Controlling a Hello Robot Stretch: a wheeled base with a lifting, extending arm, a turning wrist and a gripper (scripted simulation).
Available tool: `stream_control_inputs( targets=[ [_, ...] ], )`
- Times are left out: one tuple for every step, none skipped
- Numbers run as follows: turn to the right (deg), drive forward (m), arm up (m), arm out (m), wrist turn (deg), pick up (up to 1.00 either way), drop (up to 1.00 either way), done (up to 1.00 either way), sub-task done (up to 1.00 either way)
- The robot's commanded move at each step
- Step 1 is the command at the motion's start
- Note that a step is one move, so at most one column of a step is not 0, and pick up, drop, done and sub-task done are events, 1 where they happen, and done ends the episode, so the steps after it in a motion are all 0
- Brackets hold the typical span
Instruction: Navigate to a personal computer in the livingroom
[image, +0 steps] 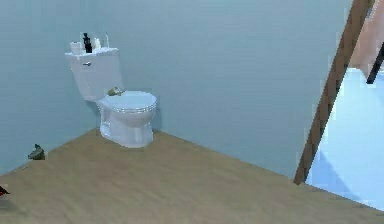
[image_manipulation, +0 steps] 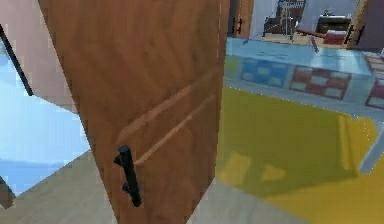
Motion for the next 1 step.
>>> stream_control_inputs(
  targets=[
    [12.0,0.00,0.00,0.00,0.0,0.00,0.00,0.00,0.00]
  ],
)
